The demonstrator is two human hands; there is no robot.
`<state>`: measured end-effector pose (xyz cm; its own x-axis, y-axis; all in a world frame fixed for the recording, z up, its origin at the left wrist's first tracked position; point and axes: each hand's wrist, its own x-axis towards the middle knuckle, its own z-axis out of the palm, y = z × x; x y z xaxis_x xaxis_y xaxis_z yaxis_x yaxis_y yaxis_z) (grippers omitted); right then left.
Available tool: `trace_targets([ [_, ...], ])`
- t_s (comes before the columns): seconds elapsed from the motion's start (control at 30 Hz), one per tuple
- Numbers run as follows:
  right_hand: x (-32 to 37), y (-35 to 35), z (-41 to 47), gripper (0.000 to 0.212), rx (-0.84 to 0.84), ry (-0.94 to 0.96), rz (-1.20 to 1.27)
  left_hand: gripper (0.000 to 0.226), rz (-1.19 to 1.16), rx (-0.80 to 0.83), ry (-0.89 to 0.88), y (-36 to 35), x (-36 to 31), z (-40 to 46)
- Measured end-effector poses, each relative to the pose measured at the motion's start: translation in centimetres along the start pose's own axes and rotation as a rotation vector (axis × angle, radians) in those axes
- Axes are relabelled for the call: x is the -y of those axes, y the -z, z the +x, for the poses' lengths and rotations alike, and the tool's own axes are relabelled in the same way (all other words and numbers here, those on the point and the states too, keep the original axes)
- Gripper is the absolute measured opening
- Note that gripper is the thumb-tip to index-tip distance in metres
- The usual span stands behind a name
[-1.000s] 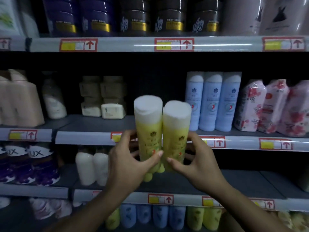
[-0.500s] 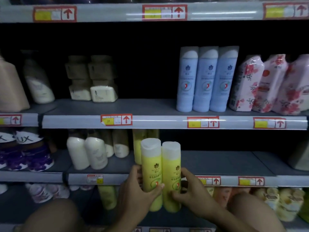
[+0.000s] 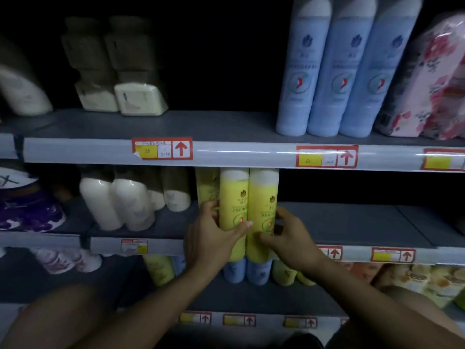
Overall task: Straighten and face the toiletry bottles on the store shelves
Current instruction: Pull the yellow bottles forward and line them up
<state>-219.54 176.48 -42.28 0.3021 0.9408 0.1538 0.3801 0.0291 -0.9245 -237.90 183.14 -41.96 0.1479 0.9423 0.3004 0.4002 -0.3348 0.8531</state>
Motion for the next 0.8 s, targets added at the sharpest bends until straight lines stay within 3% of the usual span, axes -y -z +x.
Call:
trace_targets([
  [0.57,-3.6,-1.2,5.6,0.060,-0.028,0.079,-0.024,0.074,-0.019,-0.174,-0.037,-4.8,3.4,2.4],
  [0.8,-4.0,-1.0,5.2,0.064,-0.095,0.099,-0.252,0.065,-0.045,-0.127,-0.097,-4.1,4.1,1.9],
])
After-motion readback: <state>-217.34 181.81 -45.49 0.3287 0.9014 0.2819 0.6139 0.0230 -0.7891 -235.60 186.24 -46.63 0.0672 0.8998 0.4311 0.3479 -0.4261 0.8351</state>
